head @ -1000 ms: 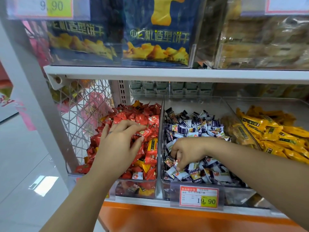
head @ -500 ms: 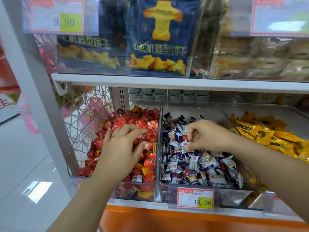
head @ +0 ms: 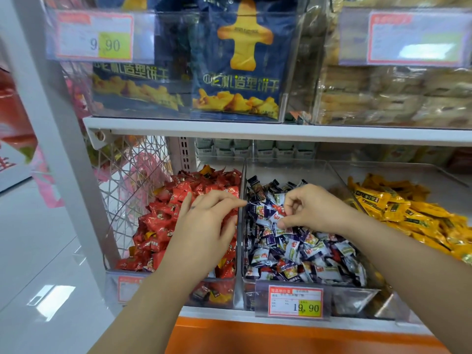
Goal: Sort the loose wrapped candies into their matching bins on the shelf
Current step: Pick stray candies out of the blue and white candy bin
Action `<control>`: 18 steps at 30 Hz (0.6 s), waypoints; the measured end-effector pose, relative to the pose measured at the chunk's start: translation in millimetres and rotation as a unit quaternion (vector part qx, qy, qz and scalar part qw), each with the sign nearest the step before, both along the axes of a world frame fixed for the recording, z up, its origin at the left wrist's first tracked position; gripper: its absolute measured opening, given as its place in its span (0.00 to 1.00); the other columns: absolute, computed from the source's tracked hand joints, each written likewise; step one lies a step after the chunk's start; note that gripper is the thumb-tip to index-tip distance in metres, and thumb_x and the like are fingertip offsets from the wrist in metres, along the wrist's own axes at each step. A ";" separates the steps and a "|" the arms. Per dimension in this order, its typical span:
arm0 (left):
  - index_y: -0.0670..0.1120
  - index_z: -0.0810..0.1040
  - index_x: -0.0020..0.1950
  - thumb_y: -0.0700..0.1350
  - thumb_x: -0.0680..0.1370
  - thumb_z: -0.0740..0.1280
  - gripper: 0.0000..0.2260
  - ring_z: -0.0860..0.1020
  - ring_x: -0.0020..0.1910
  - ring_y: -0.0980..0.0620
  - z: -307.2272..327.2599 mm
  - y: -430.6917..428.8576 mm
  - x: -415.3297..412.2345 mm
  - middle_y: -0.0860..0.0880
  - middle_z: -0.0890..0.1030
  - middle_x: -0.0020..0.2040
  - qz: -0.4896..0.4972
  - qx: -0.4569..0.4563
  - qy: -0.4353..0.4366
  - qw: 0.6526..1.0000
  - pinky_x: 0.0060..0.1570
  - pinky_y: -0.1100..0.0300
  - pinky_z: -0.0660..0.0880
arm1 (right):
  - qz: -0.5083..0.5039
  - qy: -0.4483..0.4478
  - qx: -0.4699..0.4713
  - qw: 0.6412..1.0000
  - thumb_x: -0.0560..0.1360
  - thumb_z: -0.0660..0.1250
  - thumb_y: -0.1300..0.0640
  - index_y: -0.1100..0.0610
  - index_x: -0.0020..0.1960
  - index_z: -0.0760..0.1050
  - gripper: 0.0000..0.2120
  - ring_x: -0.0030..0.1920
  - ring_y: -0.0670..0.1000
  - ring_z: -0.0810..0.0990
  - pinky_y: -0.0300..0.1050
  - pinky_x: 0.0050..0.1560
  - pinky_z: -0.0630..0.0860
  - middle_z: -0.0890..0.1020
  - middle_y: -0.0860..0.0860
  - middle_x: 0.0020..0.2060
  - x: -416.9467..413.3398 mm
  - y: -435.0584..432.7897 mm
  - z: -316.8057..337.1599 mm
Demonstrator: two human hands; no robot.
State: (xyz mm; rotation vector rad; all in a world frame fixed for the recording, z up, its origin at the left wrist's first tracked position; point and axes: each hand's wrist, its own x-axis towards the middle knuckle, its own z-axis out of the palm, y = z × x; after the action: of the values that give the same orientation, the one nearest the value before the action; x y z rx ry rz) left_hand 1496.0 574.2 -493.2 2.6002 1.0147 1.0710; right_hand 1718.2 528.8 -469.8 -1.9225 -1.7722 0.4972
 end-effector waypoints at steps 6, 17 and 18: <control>0.60 0.71 0.67 0.51 0.78 0.64 0.17 0.65 0.67 0.60 13.4 -8.6 19.5 0.63 0.72 0.64 -0.040 -0.028 0.003 0.999 0.72 0.52 0.44 | 0.049 -0.069 0.079 0.993 0.65 0.77 0.55 0.51 0.32 0.73 0.13 0.28 0.41 0.71 0.31 0.31 0.68 0.76 0.45 0.28 -19.7 -12.8 27.0; 0.64 0.73 0.49 0.52 0.75 0.68 0.07 0.73 0.47 0.71 24.4 -23.2 40.7 0.67 0.78 0.45 -0.099 -0.108 -0.131 0.980 0.65 0.41 0.65 | 0.073 -0.067 0.158 0.982 0.70 0.73 0.61 0.51 0.37 0.71 0.11 0.37 0.44 0.72 0.36 0.38 0.71 0.75 0.46 0.38 -18.7 -36.8 33.1; 0.63 0.74 0.49 0.52 0.74 0.67 0.06 0.75 0.47 0.69 24.4 -20.2 37.1 0.67 0.78 0.45 -0.077 -0.104 -0.156 0.979 0.63 0.40 0.67 | 0.057 -0.071 0.158 0.983 0.70 0.73 0.61 0.51 0.38 0.72 0.11 0.37 0.42 0.72 0.35 0.38 0.70 0.74 0.46 0.38 -13.8 -35.4 31.7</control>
State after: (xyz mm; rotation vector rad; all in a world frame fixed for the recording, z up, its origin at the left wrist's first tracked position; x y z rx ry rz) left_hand 1533.1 554.0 -468.8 2.2161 0.7918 1.2135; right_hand 1704.4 493.4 -438.1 -1.6781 -1.9271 0.1070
